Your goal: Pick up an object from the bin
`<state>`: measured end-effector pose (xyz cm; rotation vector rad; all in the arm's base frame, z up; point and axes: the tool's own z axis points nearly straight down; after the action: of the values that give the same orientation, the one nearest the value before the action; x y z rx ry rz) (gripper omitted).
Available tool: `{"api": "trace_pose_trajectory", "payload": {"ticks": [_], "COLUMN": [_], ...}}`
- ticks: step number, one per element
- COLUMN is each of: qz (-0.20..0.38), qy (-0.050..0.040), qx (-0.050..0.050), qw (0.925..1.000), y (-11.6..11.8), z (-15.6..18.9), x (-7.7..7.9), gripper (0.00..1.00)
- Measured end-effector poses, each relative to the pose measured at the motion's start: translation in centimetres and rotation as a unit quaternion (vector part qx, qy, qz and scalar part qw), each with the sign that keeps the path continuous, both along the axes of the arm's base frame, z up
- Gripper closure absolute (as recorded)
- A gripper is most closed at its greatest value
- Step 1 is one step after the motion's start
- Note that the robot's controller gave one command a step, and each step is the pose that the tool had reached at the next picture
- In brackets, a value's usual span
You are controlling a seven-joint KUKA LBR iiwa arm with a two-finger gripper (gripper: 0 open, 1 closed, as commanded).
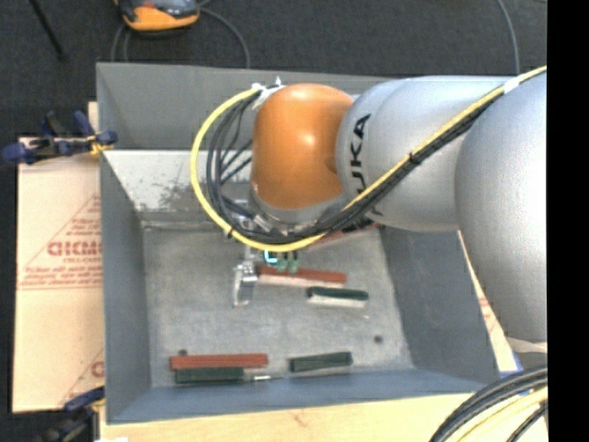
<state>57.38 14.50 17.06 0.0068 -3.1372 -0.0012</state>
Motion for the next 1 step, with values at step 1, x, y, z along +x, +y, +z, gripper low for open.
{"api": "trace_pose_trajectory", "payload": {"ticks": [1], "qz": [-0.002], "qy": [-0.0036], "qx": [0.000], "qw": [1.0000], "y": [-0.07], "z": [0.46], "x": [0.18], "gripper": [0.00]}}
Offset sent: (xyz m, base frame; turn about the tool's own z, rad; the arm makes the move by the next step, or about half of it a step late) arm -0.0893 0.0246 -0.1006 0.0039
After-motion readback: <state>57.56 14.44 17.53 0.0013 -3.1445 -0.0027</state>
